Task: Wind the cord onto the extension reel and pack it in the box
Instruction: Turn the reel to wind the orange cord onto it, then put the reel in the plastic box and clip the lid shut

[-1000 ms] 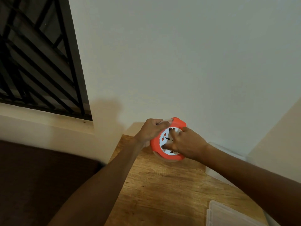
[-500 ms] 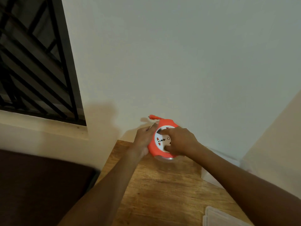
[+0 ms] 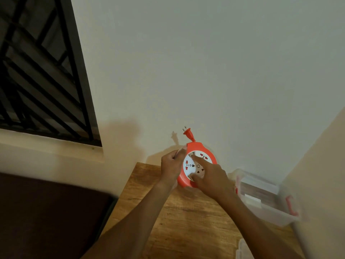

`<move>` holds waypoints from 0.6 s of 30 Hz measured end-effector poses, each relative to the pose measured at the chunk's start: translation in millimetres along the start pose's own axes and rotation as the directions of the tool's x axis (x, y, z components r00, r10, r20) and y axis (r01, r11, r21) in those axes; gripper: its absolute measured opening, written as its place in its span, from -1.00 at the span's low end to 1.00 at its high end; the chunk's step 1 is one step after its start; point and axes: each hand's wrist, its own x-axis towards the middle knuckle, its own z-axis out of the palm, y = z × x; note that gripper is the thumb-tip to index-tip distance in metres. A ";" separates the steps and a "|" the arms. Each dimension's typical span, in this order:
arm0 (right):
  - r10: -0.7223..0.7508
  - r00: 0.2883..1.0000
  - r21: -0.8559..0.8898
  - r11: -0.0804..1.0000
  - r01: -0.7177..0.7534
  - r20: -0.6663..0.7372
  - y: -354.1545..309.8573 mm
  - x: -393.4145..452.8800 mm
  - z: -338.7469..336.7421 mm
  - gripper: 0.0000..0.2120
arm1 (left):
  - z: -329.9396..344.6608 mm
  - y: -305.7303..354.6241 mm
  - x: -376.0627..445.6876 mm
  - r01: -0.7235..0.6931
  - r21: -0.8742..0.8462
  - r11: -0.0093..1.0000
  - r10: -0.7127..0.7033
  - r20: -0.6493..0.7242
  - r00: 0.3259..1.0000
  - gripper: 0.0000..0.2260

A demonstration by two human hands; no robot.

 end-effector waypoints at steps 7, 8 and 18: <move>0.177 0.951 0.277 0.955 -0.104 -0.252 13.4 -26.9 0.2 -0.40 | -6.9 13.1 7.4 0.000 0.010 1.000 0.000 -0.025 1.000 -0.81; 0.262 0.939 0.395 0.905 -0.160 -0.221 15.6 -25.1 -3.0 -0.37 | -4.6 18.0 7.3 -0.005 0.006 1.000 0.005 -0.022 1.000 -0.81; 0.390 0.914 0.831 0.541 -0.131 -0.110 10.6 -0.9 -75.0 -0.40 | 35.0 89.9 21.3 -0.182 0.119 0.976 0.161 0.164 0.973 -0.75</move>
